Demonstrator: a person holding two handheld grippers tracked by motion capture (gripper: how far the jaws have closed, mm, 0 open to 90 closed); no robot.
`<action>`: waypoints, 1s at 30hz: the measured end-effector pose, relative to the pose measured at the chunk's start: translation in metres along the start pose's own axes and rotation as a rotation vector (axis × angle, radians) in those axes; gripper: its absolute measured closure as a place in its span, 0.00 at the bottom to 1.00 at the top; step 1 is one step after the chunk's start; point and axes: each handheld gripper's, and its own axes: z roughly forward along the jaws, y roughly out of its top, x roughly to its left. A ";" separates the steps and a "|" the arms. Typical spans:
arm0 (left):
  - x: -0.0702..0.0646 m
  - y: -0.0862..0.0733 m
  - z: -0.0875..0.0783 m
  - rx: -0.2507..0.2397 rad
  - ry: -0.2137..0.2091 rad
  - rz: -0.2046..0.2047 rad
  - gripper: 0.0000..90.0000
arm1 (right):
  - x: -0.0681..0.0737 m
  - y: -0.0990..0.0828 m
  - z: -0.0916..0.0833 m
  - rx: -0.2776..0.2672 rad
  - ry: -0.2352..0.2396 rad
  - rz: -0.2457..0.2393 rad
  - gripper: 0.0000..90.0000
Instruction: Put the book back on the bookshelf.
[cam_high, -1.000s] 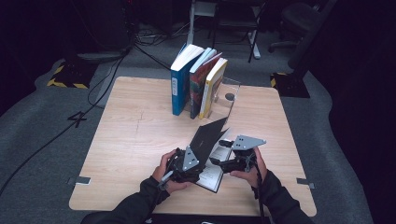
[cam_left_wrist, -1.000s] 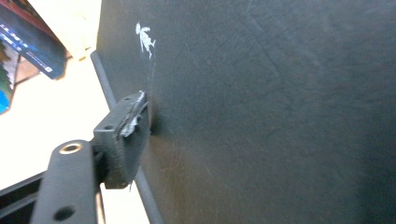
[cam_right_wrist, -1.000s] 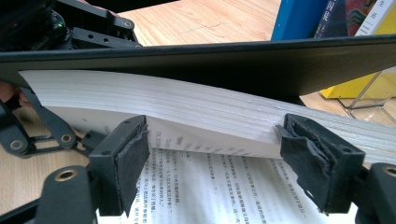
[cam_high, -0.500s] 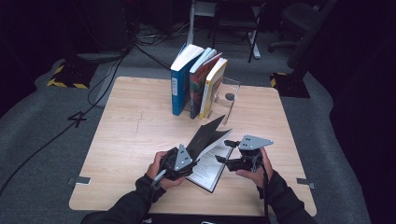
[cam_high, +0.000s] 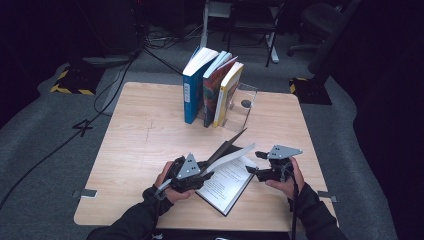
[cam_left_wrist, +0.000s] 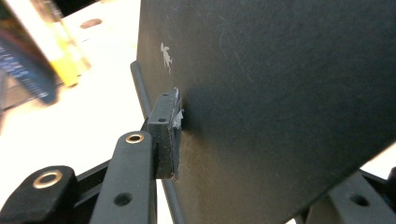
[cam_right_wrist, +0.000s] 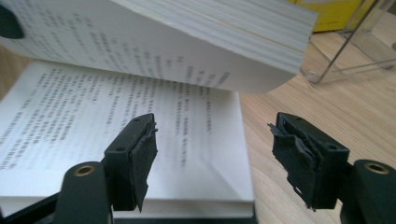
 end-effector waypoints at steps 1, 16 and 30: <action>0.000 0.000 0.000 0.001 -0.012 0.003 0.65 | -0.001 -0.002 -0.001 -0.002 0.001 0.000 0.34; 0.009 -0.003 -0.006 -0.013 -0.163 -0.001 0.62 | -0.012 -0.005 -0.002 -0.063 0.005 -0.004 0.32; 0.007 -0.007 -0.008 -0.012 -0.119 0.005 0.57 | -0.011 0.016 0.007 -0.126 -0.019 -0.050 0.40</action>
